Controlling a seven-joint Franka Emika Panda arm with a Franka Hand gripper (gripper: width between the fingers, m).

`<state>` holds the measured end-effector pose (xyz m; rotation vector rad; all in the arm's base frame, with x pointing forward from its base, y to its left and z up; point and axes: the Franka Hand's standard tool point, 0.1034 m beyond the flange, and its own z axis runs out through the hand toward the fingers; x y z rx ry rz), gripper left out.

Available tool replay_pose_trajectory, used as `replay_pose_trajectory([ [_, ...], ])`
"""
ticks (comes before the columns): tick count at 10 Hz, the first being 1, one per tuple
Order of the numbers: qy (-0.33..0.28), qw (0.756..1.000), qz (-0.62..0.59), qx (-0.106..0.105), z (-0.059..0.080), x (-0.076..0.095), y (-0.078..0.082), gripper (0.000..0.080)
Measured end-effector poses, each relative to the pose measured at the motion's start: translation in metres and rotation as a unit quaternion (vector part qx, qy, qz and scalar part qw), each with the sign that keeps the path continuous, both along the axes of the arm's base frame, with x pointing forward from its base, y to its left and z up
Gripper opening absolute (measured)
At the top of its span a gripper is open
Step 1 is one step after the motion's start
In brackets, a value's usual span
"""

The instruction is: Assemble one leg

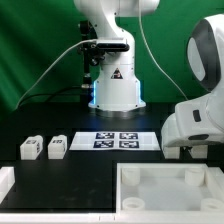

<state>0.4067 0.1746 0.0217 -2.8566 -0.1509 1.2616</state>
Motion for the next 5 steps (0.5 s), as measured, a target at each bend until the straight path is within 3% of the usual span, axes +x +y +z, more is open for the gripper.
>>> replay_pose_trajectory([
  [5,0.016,1.000,-0.002,-0.012,-0.014,-0.021,-0.001,0.0649],
])
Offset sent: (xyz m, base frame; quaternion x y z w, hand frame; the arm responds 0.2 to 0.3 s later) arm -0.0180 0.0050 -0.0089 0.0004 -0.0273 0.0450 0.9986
